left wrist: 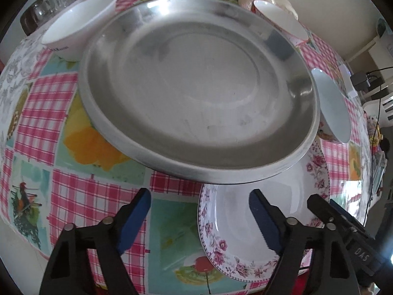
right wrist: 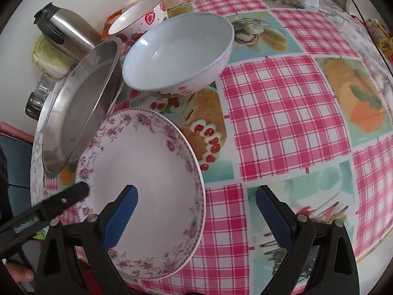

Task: Organize plates and bowls
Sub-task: 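Close both grippers on the pink-floral plate rim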

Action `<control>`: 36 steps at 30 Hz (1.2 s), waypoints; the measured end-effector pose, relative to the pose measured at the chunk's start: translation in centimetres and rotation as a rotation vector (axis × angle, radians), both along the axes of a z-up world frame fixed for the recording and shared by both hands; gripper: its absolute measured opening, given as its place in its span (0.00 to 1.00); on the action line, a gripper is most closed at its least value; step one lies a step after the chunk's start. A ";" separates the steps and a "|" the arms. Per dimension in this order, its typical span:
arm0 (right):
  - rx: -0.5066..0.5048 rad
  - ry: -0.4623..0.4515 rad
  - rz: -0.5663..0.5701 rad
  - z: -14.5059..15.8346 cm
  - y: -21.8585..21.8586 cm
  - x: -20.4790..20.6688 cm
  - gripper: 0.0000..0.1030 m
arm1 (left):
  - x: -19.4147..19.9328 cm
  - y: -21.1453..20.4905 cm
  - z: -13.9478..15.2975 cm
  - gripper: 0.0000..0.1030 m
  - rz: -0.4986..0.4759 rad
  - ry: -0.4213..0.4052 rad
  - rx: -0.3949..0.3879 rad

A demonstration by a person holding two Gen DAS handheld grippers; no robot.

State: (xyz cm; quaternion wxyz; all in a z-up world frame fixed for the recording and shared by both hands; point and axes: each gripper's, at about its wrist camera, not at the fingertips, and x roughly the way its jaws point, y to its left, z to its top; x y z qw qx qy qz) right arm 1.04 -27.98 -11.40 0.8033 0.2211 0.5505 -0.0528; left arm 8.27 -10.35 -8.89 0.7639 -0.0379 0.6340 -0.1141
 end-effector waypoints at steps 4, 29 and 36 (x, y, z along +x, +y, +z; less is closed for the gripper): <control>0.040 -0.014 -0.007 -0.1 0.0 0.5 0.94 | 0.4 -0.7 -0.6 0.80 -0.006 0.012 -0.004; 0.147 -0.040 -0.073 -0.6 -2.9 0.8 0.14 | -0.2 -1.0 -1.0 0.24 -0.060 -0.012 -0.053; 0.145 -0.034 -0.100 -0.3 -4.2 -0.6 0.14 | -1.3 -1.8 -1.1 0.21 -0.090 0.007 -0.085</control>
